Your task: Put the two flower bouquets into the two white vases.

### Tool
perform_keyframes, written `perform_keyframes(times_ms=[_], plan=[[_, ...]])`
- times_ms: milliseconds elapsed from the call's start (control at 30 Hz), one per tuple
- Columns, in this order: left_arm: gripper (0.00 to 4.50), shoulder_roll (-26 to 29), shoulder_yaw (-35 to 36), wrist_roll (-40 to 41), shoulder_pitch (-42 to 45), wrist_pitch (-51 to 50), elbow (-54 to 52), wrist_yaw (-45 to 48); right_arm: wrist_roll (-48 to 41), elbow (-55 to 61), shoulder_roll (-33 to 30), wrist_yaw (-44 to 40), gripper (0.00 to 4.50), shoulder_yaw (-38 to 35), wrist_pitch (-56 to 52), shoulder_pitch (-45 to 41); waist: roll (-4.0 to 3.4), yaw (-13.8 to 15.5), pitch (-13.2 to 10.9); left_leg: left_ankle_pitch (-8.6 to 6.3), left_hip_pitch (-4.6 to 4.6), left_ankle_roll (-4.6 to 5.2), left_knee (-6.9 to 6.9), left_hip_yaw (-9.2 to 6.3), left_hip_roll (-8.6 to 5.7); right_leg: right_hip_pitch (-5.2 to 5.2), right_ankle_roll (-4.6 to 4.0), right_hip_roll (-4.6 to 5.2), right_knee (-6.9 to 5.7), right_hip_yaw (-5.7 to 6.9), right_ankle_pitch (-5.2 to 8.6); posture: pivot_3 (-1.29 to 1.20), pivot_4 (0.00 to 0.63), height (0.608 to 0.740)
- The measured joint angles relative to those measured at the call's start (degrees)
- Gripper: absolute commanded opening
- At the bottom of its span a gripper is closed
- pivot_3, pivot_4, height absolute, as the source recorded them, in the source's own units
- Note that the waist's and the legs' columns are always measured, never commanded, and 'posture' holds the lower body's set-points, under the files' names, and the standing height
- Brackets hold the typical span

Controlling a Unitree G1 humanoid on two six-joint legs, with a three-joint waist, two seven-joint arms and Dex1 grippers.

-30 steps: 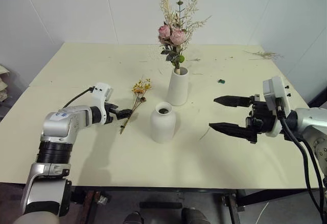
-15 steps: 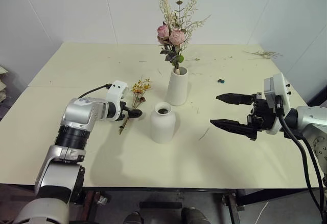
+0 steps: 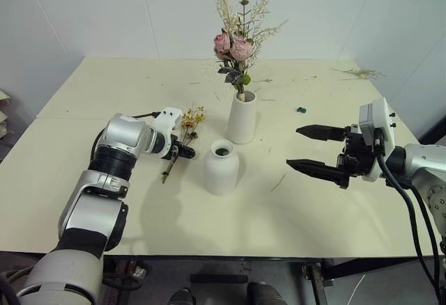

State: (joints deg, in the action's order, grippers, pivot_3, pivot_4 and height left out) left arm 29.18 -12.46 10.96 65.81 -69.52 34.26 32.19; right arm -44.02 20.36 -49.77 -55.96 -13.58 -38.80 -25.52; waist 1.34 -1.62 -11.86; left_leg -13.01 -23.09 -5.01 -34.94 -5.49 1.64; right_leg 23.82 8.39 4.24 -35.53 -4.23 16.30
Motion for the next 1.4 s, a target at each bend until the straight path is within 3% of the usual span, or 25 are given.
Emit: perform_keyframes(times_ms=[300,867,1033,1133,1400], plan=[[0.06,0.1,0.4,-0.6,-0.1,0.3,-0.1,0.2,0.0,0.6,0.1,0.4,4.50,0.0,0.1,1.4,0.01,0.0,0.0,0.00,0.00,0.00,0.00,0.00,0.00,0.00,0.00,0.00,-0.01,0.00,0.00,0.00,0.150,0.740],[0.06,-3.4,24.9,3.3,-1.1,43.2,0.4,-8.7,0.1,0.6,1.2,2.3,4.50,-0.2,1.5,2.2,0.02,0.2,0.0,0.01,0.00,-0.02,-0.07,0.01,0.00,-0.02,0.07,0.01,-0.03,-0.01,-0.05,0.00,0.150,0.740],[0.06,-6.4,28.9,8.8,-1.8,53.9,-1.1,-2.8,0.1,0.6,1.2,2.7,4.50,-0.2,2.3,2.2,0.02,0.2,0.0,0.01,0.00,-0.03,-0.11,0.01,0.00,-0.06,0.09,0.01,-0.01,0.00,-0.07,0.00,0.150,0.740],[0.06,-9.6,31.9,18.3,-3.2,56.9,-6.3,8.7,0.1,0.6,1.3,3.0,4.50,-0.2,2.6,2.2,0.02,0.2,0.0,0.02,-0.01,-0.04,-0.10,0.02,0.00,-0.07,0.09,0.01,0.02,-0.01,-0.08,0.00,0.150,0.740],[0.06,-10.3,31.9,28.6,-5.9,52.5,-13.8,19.9,0.1,0.6,1.5,3.9,4.50,-0.2,2.7,2.6,0.02,0.0,0.0,0.01,0.15,-0.01,-0.17,0.02,0.00,-0.19,0.08,0.00,-0.07,-0.03,-0.08,0.00,0.150,0.740]])
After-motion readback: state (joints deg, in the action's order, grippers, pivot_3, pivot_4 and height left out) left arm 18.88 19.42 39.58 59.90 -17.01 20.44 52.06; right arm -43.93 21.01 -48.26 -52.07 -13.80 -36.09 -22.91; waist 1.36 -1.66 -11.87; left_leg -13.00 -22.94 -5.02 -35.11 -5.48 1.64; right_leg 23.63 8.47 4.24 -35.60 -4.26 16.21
